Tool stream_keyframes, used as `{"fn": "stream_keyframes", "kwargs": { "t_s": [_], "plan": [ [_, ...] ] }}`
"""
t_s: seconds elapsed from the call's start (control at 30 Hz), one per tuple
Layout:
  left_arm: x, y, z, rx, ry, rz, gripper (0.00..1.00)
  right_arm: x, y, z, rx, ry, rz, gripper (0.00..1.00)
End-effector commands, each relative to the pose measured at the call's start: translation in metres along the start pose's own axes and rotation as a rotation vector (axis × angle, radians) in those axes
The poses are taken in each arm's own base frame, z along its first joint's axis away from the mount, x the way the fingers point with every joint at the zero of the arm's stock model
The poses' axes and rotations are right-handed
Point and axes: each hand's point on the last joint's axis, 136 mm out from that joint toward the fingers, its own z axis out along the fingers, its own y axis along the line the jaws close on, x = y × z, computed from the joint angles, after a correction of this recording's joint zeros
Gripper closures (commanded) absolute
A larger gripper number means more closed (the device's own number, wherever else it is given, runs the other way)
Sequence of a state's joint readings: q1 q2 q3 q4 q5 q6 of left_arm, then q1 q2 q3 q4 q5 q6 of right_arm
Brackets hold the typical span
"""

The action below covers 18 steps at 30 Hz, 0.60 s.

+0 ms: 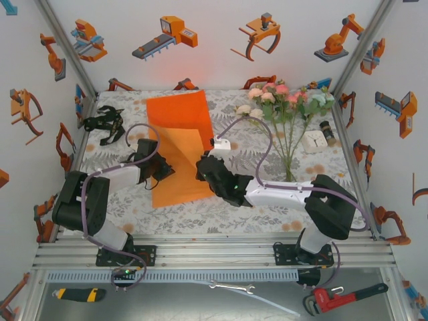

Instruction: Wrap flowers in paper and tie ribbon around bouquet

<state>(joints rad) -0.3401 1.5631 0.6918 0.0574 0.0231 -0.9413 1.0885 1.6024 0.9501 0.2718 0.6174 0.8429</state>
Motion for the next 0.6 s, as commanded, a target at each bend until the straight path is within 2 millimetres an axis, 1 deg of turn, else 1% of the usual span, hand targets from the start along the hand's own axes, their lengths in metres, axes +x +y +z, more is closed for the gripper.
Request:
{"fn": "stream_keyframes", "kwargs": {
  "t_s": [0.0, 0.03, 0.17, 0.2, 0.3, 0.33, 0.37, 0.43, 0.57],
  "plan": [
    [0.004, 0.044, 0.002, -0.192, -0.002, -0.011, 0.92, -0.022, -0.033, -0.015, 0.151, -0.09, 0.124, 1.0],
    [0.003, 0.05, 0.001, -0.205, -0.006, -0.021, 0.92, -0.024, -0.043, -0.019, 0.193, -0.098, 0.142, 1.0],
    [-0.007, 0.057, -0.006, -0.218, -0.021, -0.024, 0.92, -0.025, -0.077, -0.037, 0.323, -0.12, 0.167, 1.0],
    [-0.01, 0.058, -0.008, -0.225, -0.025, -0.022, 0.92, -0.023, -0.088, -0.043, 0.361, -0.124, 0.173, 1.0],
    [-0.017, 0.064, -0.014, -0.244, -0.041, -0.018, 0.92, -0.013, -0.121, -0.057, 0.465, -0.107, 0.214, 1.0],
    [-0.019, 0.066, -0.016, -0.25, -0.046, -0.02, 0.92, -0.006, -0.13, -0.06, 0.487, -0.096, 0.213, 1.0],
    [-0.022, 0.067, -0.017, -0.251, -0.051, -0.025, 0.91, -0.002, -0.137, -0.063, 0.5, -0.085, 0.218, 1.0],
    [-0.026, 0.069, -0.019, -0.252, -0.057, -0.029, 0.91, 0.014, -0.149, -0.066, 0.526, -0.042, 0.227, 0.99],
    [-0.032, 0.072, -0.021, -0.255, -0.06, -0.028, 0.9, 0.042, -0.158, -0.068, 0.537, 0.071, 0.233, 0.79]
  ]
}}
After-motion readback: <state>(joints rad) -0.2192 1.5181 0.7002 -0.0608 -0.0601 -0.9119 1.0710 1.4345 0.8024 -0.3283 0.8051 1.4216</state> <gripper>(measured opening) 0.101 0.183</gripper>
